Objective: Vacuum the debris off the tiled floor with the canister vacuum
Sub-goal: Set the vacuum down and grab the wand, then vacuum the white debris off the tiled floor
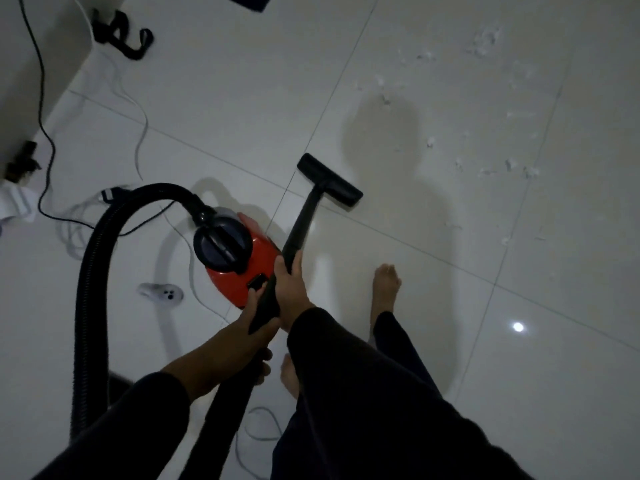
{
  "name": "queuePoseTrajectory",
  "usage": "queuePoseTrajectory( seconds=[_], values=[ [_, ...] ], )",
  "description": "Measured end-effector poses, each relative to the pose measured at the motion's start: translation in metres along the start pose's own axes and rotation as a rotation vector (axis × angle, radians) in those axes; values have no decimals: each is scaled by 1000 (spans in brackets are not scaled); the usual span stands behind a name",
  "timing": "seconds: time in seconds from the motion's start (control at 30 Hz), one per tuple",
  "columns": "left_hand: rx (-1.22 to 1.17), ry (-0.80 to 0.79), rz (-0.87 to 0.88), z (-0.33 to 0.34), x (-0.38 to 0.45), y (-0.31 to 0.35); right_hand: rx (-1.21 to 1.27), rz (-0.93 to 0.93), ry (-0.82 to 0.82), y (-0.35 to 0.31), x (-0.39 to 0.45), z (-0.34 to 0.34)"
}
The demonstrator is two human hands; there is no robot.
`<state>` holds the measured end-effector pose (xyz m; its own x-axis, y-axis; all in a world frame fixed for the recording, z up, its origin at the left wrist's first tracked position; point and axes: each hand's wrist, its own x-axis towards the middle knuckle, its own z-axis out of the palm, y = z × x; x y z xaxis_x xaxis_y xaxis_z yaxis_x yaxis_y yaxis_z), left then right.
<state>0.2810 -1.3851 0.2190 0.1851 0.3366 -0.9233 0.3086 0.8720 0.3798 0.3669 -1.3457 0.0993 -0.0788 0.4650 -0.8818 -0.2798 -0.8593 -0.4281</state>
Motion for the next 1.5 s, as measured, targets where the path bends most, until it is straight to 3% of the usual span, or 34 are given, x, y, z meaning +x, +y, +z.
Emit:
queuePoseTrajectory(
  seconds=[0.17, 0.4, 0.77, 0.9, 1.07, 1.5],
  values=[
    [76, -126, -18, 6, -22, -28, 11, 26, 29, 20, -2, -6],
    [174, -93, 120, 12, -10, -44, -15, 21, 47, 38, -19, -12],
    [-57, -192, 83, 36, -12, -22, -156, 56, 102, -23, -1, -42],
    [-99, -161, 133, 36, 3, 12, -187, 18, 100, -63, 18, -46],
    [-134, -90, 173, 27, 35, 59, -20, 46, -6, -102, 30, -48],
    [-134, -68, 175, 42, 87, 193, -29, 38, 51, -226, 99, -70]
  ],
)
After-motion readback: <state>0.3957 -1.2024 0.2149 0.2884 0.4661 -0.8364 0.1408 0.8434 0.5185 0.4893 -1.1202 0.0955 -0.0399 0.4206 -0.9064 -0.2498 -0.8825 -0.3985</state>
